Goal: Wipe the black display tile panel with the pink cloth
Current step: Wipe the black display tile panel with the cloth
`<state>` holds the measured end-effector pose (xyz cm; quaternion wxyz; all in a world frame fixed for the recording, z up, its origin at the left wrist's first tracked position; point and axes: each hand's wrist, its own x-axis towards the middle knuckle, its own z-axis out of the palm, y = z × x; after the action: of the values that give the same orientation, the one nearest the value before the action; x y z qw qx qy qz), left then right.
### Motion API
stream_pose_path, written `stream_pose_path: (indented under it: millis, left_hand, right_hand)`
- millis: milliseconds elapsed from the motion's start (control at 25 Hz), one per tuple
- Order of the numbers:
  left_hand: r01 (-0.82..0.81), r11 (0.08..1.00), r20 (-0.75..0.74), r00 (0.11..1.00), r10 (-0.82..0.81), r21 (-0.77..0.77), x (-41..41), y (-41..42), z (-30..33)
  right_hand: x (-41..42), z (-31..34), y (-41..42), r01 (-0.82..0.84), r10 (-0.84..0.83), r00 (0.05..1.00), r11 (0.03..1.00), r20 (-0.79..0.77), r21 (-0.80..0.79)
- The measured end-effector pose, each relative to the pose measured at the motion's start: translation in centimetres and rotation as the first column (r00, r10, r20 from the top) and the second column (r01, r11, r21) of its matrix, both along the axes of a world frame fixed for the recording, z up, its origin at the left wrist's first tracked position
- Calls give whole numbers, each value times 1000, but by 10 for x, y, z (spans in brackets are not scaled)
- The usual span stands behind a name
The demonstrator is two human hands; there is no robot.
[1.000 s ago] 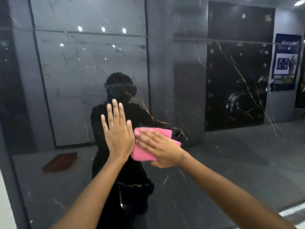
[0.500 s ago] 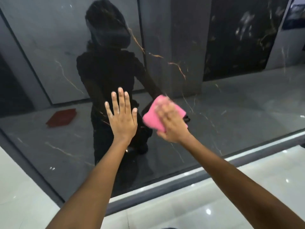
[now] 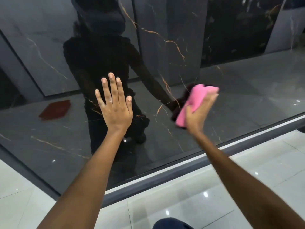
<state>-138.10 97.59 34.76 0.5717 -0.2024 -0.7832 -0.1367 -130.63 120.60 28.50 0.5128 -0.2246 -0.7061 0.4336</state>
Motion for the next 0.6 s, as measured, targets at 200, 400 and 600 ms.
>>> stream_pose_path:
  millis: [200,400,600]
  left_hand:
    - [111,990,105,987,-121,91,17,0,-16]
    - [268,953,227,946,-232,-142,50,24,-116]
    - [79,974,53,996,-69,-213,10,47,-144]
  right_hand:
    - [2,-59,-34,-326,36,945,64,324,943]
    - [19,-73,98,46,-54,986,997,157,55]
    - [0,-97,9,125,-100,991,943,94,-308]
